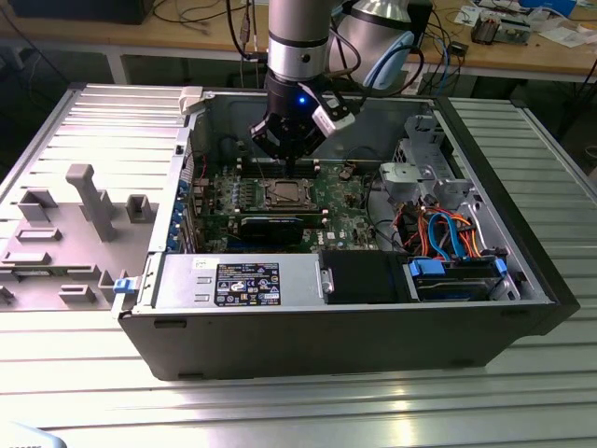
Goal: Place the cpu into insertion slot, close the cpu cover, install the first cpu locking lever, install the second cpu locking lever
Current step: 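Install the first cpu locking lever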
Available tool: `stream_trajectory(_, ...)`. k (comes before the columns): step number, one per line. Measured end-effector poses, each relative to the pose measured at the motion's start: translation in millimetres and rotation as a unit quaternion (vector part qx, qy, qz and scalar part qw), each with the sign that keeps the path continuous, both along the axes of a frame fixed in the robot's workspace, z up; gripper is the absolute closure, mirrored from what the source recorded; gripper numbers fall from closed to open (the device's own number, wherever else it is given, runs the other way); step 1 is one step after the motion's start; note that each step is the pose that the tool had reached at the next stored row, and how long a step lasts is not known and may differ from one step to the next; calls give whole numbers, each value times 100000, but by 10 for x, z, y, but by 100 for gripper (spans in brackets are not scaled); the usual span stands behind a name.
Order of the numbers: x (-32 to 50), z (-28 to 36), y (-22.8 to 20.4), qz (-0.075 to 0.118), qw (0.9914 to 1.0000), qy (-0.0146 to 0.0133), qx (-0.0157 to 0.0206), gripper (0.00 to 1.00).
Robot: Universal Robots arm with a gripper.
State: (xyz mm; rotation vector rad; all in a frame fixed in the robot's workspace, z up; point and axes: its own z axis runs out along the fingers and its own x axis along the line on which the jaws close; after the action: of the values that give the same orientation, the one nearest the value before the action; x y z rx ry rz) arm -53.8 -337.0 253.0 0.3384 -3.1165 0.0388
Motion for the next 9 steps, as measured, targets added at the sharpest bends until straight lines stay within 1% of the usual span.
stream_trajectory(2,0,0,0,-938,99996,1,-2,89)
stream_trajectory(3,-1,0,0,-2429,99970,3,-6,89)
stream_trajectory(5,0,0,0,-3977,99921,4,37,89)
stream_trajectory(7,0,-1,0,-5253,99862,5,170,89)
stream_trajectory(8,0,0,0,-6329,99799,12,270,89)
stream_trajectory(9,0,0,0,-7015,99753,13,338,89)
